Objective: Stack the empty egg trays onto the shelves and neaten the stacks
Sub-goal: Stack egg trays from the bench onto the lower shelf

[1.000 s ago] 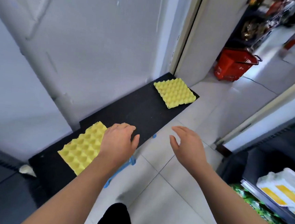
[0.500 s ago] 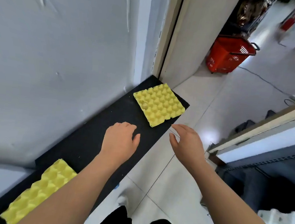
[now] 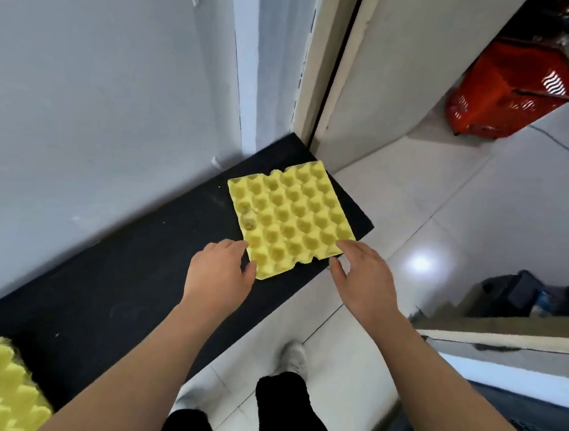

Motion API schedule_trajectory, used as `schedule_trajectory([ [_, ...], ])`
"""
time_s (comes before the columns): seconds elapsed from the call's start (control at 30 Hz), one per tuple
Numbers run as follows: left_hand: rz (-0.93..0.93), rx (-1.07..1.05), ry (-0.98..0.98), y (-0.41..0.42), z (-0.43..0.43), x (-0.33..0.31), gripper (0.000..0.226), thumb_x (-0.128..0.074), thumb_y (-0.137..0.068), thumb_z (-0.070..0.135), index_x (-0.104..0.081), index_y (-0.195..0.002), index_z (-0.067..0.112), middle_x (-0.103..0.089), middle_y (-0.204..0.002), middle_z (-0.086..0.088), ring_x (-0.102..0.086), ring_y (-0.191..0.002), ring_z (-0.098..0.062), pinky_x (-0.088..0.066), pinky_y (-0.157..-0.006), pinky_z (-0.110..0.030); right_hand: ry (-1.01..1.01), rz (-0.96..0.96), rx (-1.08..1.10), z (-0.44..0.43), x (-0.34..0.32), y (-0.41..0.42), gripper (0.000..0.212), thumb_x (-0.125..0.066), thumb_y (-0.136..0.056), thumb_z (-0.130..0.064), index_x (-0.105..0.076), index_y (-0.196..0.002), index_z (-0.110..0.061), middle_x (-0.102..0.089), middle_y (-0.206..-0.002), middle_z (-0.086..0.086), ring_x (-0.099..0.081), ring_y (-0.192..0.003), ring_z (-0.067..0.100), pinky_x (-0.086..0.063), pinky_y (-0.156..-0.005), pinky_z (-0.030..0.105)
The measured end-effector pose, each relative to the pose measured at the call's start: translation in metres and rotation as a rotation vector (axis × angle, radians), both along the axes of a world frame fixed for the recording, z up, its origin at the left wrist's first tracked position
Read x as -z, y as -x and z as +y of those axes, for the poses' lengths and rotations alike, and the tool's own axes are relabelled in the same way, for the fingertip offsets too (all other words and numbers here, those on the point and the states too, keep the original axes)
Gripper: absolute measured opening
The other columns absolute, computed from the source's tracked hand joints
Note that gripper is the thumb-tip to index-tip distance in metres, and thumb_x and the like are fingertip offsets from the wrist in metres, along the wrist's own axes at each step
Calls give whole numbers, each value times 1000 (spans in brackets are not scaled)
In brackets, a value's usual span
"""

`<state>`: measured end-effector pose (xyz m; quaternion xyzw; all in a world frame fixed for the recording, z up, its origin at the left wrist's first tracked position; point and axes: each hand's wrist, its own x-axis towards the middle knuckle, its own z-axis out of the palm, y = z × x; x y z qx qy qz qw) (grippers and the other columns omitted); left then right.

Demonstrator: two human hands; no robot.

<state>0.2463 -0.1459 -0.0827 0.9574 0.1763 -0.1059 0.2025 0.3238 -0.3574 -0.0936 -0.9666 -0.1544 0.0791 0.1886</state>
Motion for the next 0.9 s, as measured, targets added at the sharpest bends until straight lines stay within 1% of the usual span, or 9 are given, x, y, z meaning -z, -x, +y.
schedule_trajectory([
  [0.07, 47, -70, 37, -21, -10, 32, 42, -48, -95, 36, -51, -132, 17, -59, -122, -1, -53, -110, -24, -43, -90, -35, 14, 49, -23, -11, 32, -32, 35, -60, -90, -24, -62, -122, -9, -62, -122, 8, -59, -110, 28, -47, -93, 38],
  [0.2, 127, -182, 80, -51, -21, 96, 50, -48, -95, 39, -43, -139, 18, -51, -132, -3, -49, -117, -24, -43, -91, -37, 53, 146, -35, -20, 97, -84, 44, -53, -93, -32, -53, -134, -14, -49, -139, 5, -48, -126, 23, -43, -99, 37],
  [0.33, 207, -278, 118, -70, -23, 153, 60, -52, -93, 42, -31, -144, 20, -39, -142, -4, -43, -122, -26, -44, -92, -41, 85, 194, -37, -17, 156, -118, 52, -54, -93, -38, -44, -140, -18, -37, -147, 12, -44, -128, 29, -44, -98, 38],
  [0.4, 239, -326, 163, -75, -23, 179, 68, -56, -89, 46, -25, -145, 22, -36, -142, -5, -44, -122, -27, -46, -90, -43, 117, 220, -40, -15, 182, -130, 59, -54, -91, -44, -39, -143, -20, -31, -150, 17, -38, -133, 33, -39, -104, 42],
  [0.5, 290, -412, 232, -79, -23, 209, 88, -64, -83, 50, -10, -148, 22, -33, -145, -7, -43, -126, -29, -46, -91, -46, 182, 268, -21, -11, 213, -143, 73, -54, -88, -54, -25, -148, -26, -19, -153, 22, -24, -141, 37, -28, -112, 46],
  [0.6, 305, -465, 285, -81, -26, 223, 102, -67, -81, 50, 1, -150, 19, -31, -147, -7, -42, -129, -28, -46, -94, -46, 164, 345, 30, -9, 231, -151, 81, -56, -83, -60, -17, -149, -32, -10, -155, 25, -14, -143, 39, -24, -114, 51],
  [0.67, 304, -491, 309, -84, -28, 226, 106, -67, -82, 49, 6, -151, 16, -28, -147, -5, -46, -126, -28, -46, -89, -43, 131, 352, 62, -7, 236, -153, 81, -58, -81, -60, -21, -147, -31, -13, -153, 25, -16, -141, 42, -27, -111, 54],
  [0.73, 298, -514, 330, -86, -29, 227, 108, -68, -82, 47, 7, -151, 15, -28, -146, -5, -48, -123, -28, -46, -86, -40, 107, 334, 92, -5, 237, -152, 80, -63, -80, -56, -26, -146, -28, -19, -150, 24, -21, -137, 43, -30, -109, 55],
  [0.9, 284, -508, 334, -86, -17, 220, 106, -73, -77, 45, -2, -151, 18, -33, -145, -6, -51, -119, -28, -47, -83, -39, 19, 304, 156, 1, 228, -146, 79, -71, -77, -49, -36, -142, -24, -31, -143, 19, -28, -131, 39, -32, -106, 54],
])
